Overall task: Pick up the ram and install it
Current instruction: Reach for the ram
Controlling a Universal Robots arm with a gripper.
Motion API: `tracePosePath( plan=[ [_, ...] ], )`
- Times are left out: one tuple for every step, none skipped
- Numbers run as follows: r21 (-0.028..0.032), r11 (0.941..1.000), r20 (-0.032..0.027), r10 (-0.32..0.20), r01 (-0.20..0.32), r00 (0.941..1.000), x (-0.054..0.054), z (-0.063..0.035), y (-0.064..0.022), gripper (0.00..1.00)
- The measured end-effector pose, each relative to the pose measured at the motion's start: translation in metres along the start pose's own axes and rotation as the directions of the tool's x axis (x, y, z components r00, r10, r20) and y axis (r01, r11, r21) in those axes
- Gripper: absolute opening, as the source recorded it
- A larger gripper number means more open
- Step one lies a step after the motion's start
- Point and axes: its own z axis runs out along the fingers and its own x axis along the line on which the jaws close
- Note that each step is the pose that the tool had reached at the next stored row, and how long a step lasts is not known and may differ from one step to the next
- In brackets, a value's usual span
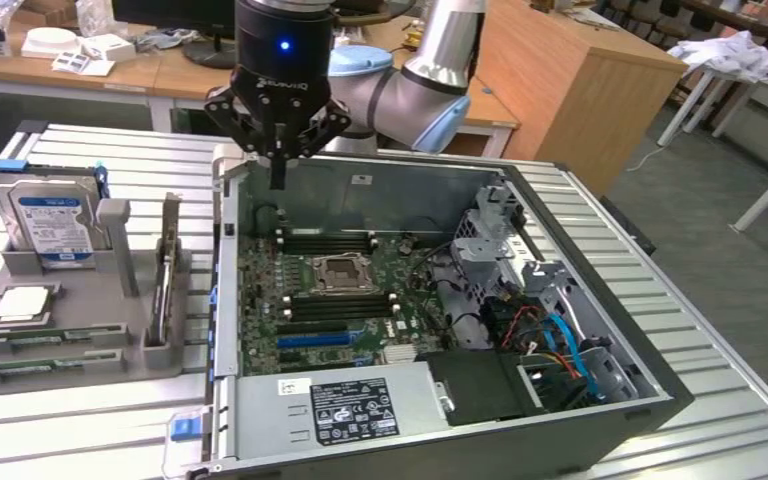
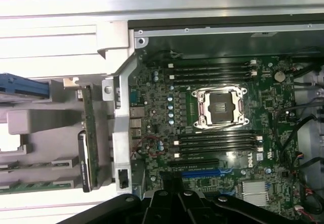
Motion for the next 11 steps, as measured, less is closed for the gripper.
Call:
tracePosePath(
  plan=[
    [0.0000, 1.0000, 0.0000, 0.000, 0.000, 1.0000, 0.002, 0.0000, -0.0002, 0.11],
    [-0.0001, 1.0000, 0.0001, 0.000, 0.000, 1.0000, 0.004, 0.0000, -0.0003, 0.11],
    [0.0000, 1.0000, 0.0000, 0.000, 0.000, 1.0000, 0.006, 0.0000, -0.0004, 0.11],
    [0.0000, 1.0000, 0.0000, 0.000, 0.000, 1.0000, 0.008, 0.0000, -0.0006, 0.11],
    [-0.0001, 1.0000, 0.0001, 0.000, 0.000, 1.0000, 0.010, 0.0000, -0.0007, 0.11],
    [0.0000, 1.0000, 0.0000, 0.000, 0.000, 1.0000, 0.012, -0.0001, -0.0009, 0.11],
    [0.0000, 1.0000, 0.0000, 0.000, 0.000, 1.0000, 0.014, -0.0001, -0.0010, 0.11],
    [-0.0001, 1.0000, 0.0000, 0.000, 0.000, 1.0000, 0.016, -0.0001, -0.0011, 0.11],
    [0.0000, 1.0000, 0.0000, 0.000, 0.000, 1.0000, 0.017, -0.0001, -0.0012, 0.11],
    [0.0000, 1.0000, 0.0000, 0.000, 0.000, 1.0000, 0.019, -0.0001, -0.0013, 0.11],
    [0.0000, 1.0000, 0.0000, 0.000, 0.000, 1.0000, 0.021, -0.0001, -0.0014, 0.11]
  ],
)
